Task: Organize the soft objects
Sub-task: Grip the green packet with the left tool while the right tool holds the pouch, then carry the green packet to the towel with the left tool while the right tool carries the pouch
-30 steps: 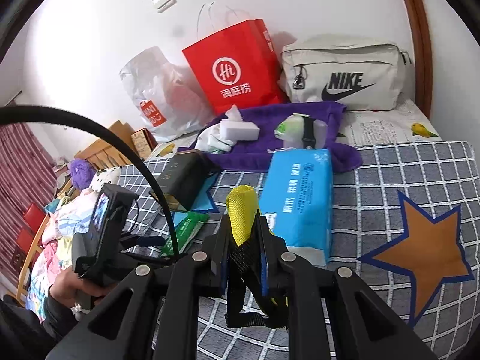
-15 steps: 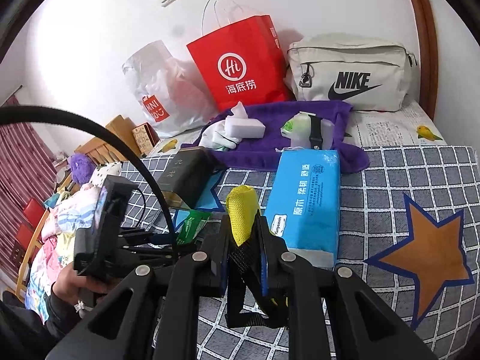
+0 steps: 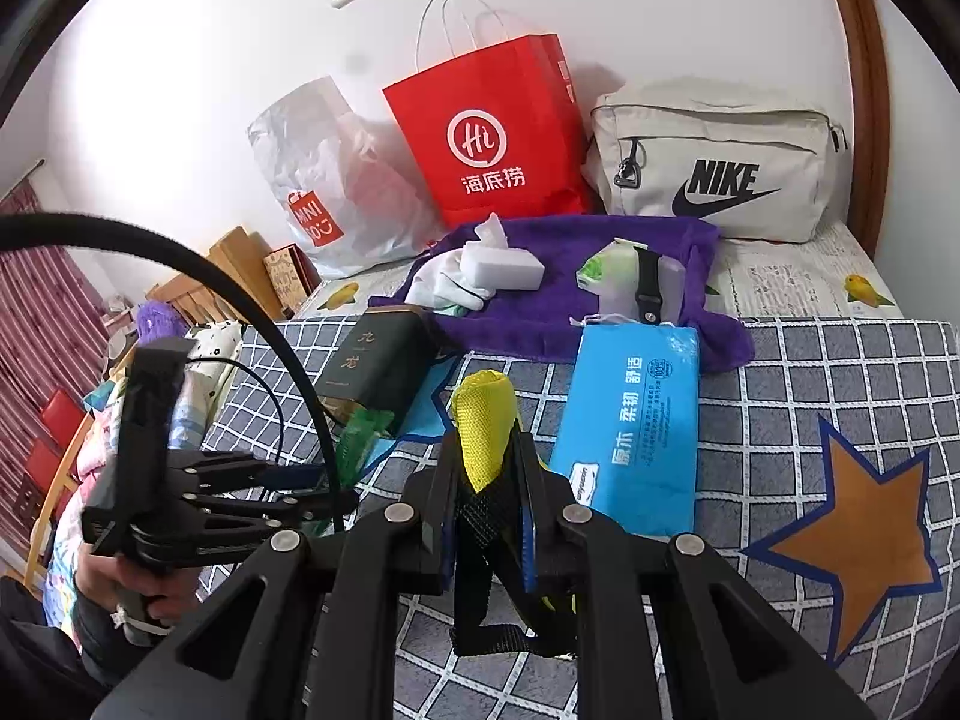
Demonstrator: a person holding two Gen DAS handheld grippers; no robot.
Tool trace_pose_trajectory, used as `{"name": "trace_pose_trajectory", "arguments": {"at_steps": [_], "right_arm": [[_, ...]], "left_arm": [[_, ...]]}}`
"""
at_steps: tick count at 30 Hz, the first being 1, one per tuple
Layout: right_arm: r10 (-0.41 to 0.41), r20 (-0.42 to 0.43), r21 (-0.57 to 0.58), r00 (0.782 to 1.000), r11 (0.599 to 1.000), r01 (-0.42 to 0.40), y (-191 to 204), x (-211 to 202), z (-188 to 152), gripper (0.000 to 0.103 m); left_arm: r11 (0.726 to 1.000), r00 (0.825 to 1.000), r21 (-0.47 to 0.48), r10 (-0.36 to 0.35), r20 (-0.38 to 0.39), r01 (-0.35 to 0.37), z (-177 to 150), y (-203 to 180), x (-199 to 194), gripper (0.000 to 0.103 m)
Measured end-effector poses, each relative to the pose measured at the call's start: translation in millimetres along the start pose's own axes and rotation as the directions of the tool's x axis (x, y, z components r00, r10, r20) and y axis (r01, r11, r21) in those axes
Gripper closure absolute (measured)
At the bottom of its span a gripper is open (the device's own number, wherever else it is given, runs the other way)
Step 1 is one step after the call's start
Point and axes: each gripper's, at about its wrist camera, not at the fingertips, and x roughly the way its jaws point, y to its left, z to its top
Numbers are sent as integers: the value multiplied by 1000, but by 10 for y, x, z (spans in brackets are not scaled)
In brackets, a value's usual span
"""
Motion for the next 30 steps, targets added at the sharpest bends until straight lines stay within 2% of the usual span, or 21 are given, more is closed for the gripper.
{"name": "trace_pose_trajectory", "arguments": {"at_steps": [9,12,21,30], "right_arm": [[29,-40,-17,999,999,-30,-17,236,109,87],[38,-51,-15,998,999,-39,-2,300,195,87],[11,-25,-17,1000,1000,-12,-85,402,593,87],[-16,-2,4,1000,1000,16,-283,629,1030,87]], "left_arm": [[999,996,25,28,79,-30,314,-8,-219,68],[998,993,32,56,103,-60,424,13,-254,68],[1000,992,5,9,122,-10,808,246,-280,68],[1000,989,-3,18,145,-18,1242,473,-266,68]]}}
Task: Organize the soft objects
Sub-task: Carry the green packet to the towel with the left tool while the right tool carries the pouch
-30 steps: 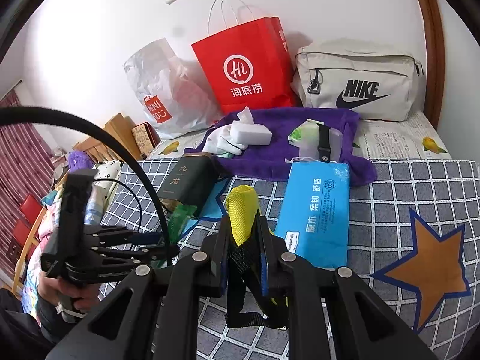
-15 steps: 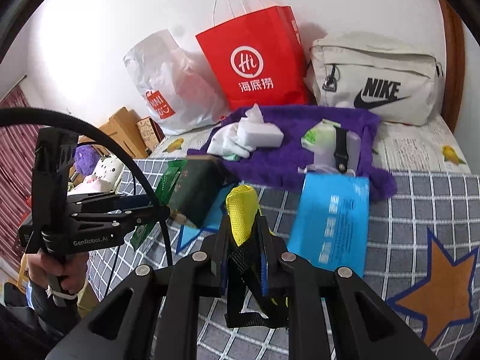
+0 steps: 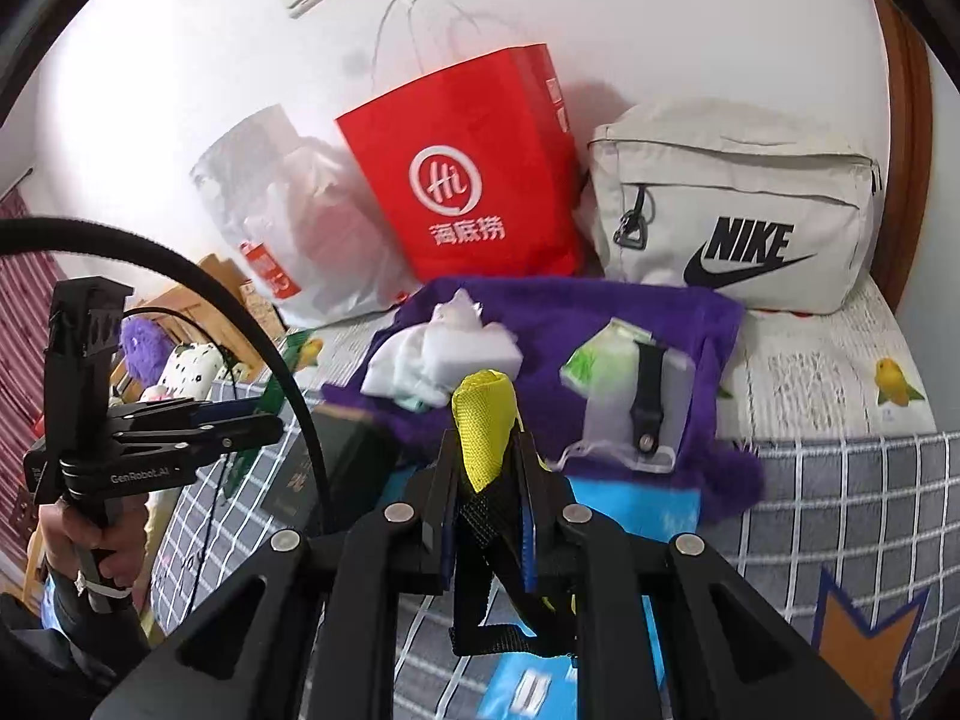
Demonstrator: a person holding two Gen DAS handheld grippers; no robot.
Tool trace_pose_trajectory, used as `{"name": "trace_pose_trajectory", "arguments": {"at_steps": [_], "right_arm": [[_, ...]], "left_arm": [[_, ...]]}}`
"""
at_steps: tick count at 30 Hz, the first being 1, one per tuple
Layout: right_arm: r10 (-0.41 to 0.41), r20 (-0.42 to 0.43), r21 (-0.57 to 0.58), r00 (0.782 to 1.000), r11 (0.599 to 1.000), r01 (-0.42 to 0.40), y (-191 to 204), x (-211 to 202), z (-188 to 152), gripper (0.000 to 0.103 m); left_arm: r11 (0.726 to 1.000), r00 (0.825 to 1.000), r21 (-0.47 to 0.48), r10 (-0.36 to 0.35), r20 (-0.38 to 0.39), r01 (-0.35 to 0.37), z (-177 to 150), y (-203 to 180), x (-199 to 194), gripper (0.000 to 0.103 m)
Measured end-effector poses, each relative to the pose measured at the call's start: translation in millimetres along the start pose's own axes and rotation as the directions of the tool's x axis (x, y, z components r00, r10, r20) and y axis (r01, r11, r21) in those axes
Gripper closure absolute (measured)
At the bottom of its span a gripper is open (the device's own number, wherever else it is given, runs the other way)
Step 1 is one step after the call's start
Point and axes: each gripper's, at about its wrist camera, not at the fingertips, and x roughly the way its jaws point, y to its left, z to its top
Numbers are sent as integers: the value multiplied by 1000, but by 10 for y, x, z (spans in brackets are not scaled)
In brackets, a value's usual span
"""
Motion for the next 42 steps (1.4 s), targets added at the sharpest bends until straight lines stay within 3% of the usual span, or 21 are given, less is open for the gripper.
{"name": "trace_pose_trajectory", "arguments": {"at_steps": [18,32,42], "right_arm": [[-106,-58,83,993,990,110,-597,748,641,87],[-137,-124,92,983,984,149,-803,1177,745,87],[-157,-171,78,973,982,172,-843,1389,749,83]], "left_arm": [[999,1000,-43,1,-2,-1,702,342,485,68],[999,998,-44,3,-64,-6,990,405,947,68],[998,993,-60,5,-119,-12,1000,484,1208,65]]}}
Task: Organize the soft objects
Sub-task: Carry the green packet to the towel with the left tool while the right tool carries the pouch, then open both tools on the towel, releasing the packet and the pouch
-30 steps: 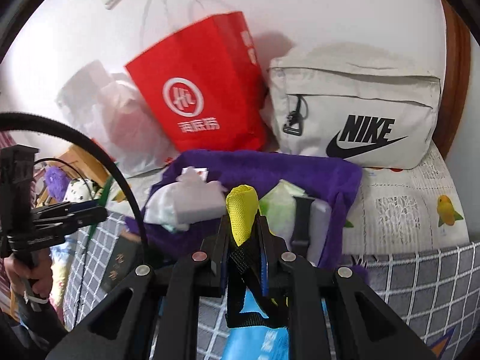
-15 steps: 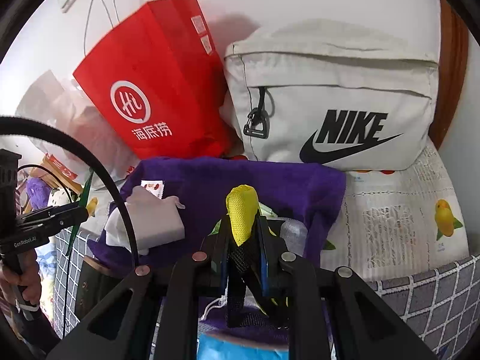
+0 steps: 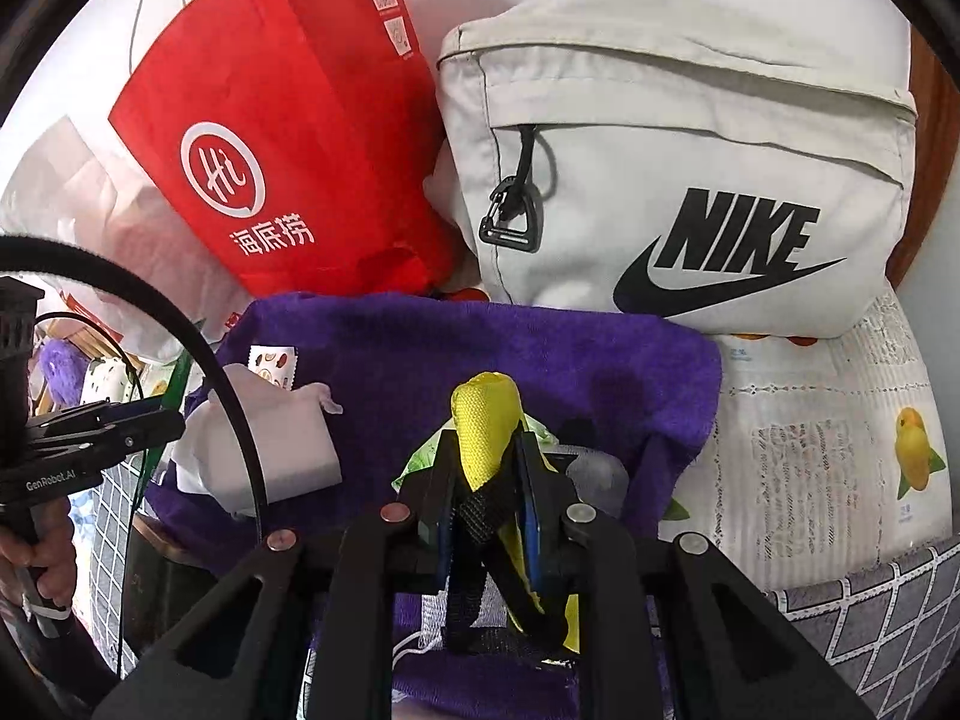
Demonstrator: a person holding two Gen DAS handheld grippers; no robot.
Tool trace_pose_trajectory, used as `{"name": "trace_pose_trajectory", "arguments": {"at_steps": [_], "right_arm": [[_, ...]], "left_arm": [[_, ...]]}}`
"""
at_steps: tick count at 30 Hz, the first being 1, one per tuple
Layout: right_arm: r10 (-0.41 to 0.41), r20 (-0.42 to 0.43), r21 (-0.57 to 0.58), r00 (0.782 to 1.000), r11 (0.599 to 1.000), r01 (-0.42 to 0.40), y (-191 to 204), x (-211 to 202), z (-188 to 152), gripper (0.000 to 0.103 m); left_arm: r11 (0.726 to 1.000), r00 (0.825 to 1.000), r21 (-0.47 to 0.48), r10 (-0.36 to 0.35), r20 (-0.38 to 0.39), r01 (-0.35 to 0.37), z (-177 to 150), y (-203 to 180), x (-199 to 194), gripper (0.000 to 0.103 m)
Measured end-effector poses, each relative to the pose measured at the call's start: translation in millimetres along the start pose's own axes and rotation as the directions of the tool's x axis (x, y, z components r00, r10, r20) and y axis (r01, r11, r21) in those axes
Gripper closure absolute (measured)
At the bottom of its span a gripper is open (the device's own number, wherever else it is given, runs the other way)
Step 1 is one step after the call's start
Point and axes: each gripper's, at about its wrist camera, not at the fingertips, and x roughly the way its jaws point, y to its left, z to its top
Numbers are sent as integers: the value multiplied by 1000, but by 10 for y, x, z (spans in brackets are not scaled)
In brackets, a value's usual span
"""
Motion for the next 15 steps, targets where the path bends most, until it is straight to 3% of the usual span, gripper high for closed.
{"name": "trace_pose_trajectory", "arguments": {"at_steps": [5,15], "right_arm": [[3,-36,-44,999,999,-5,85,142,-4,48],[35,1,10,999,999,-35,117,-151,-15,44]], "left_arm": [[1000,998,-6,9,-64,-10,30,14,141,42],[999,999,-21,39,-17,-39,27,31,-163,33]]}}
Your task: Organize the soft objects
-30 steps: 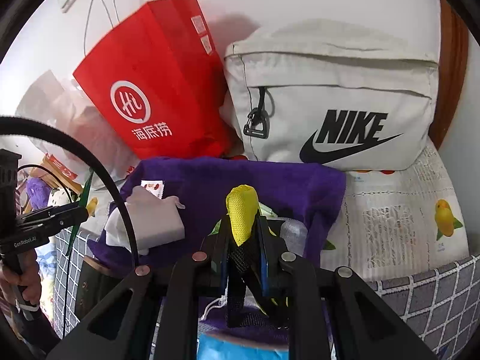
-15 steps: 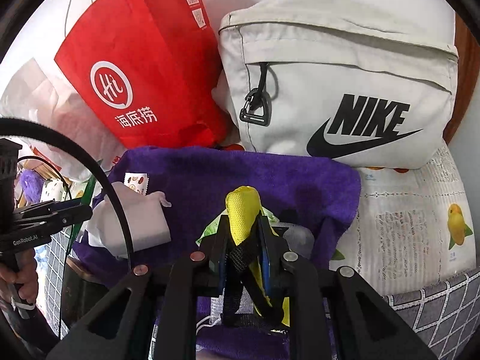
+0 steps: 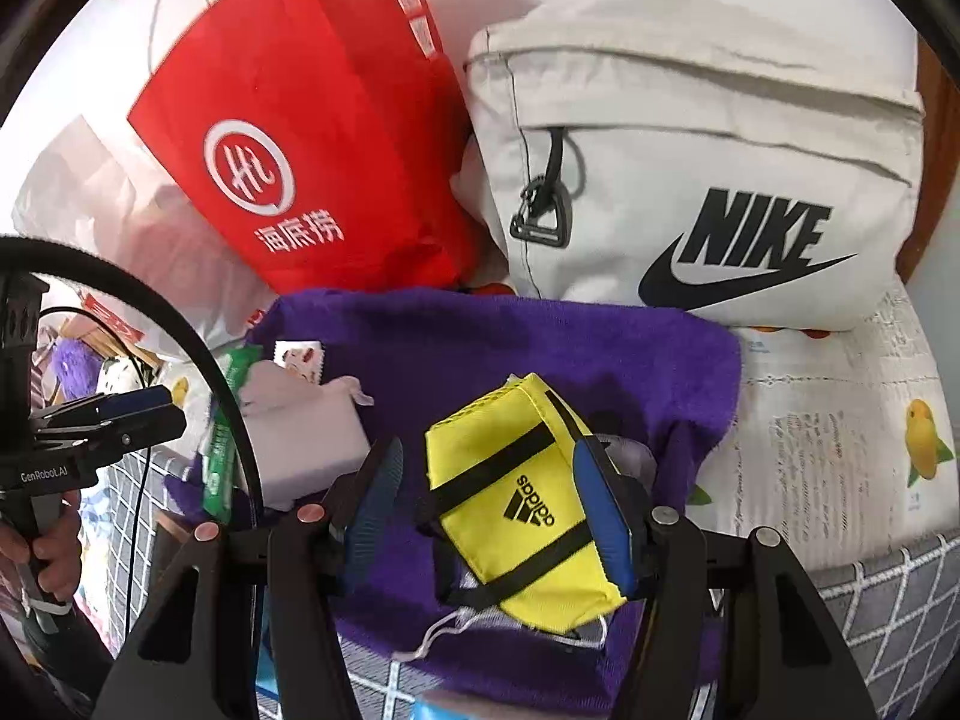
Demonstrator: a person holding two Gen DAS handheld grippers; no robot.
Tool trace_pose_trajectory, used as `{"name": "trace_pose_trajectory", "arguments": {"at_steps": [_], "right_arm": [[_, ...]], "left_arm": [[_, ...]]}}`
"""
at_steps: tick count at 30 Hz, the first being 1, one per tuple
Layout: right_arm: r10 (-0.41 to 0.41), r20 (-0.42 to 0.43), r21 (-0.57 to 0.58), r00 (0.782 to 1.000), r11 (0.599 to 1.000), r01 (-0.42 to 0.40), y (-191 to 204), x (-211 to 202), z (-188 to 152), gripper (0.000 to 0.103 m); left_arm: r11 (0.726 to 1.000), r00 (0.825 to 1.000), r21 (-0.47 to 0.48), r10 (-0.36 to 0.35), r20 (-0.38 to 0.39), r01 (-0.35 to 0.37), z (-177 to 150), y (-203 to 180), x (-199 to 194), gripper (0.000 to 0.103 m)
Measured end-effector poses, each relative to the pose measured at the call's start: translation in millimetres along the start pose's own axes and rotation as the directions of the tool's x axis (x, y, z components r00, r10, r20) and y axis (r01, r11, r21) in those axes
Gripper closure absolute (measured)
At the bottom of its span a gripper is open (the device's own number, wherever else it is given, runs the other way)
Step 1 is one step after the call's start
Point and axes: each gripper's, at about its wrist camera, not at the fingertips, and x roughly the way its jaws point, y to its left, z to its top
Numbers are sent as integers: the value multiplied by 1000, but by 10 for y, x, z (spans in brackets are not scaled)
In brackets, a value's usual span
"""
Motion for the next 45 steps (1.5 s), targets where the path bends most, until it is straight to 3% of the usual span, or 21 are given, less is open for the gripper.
{"name": "trace_pose_trajectory", "arguments": {"at_steps": [3,5,11,16,19,27,30,37,41,45], "right_arm": [[-8,25,-5,1000,1000,8,87,-193,-35,40],[-23,54,-15,998,1000,24,156,-363,-97,28],[-77,134,-45,988,995,83,393,-866,-359,9],[-77,145,-64,986,994,87,631,-1131,-670,5],[-67,141,-67,988,995,77,769,-1238,-897,0],[-136,153,-75,979,986,148,1005,-1546,-1341,0],[-126,174,-67,977,988,139,1080,-1720,-1460,0],[-200,216,-36,956,977,212,1244,-2085,-1650,0],[-240,234,-55,942,964,259,1317,-2222,-1756,0],[-240,226,-68,944,963,262,1341,-2246,-1821,0]], "left_arm": [[999,999,6,32,38,-32,-72,-5,-190,24],[999,997,10,46,65,-47,-143,-18,-335,19],[998,994,10,62,92,-63,-415,-69,-669,10],[995,987,10,101,127,-103,-712,-149,-919,0],[992,981,10,123,150,-126,-919,-222,-1012,0],[989,975,31,139,175,-147,-1414,-502,-1279,0],[987,968,28,151,202,-160,-1574,-598,-1444,0],[973,946,44,210,247,-227,-1839,-774,-1710,0],[978,950,16,196,242,-206,-1960,-746,-1783,0],[981,948,8,184,259,-192,-2042,-742,-1846,0]]}}
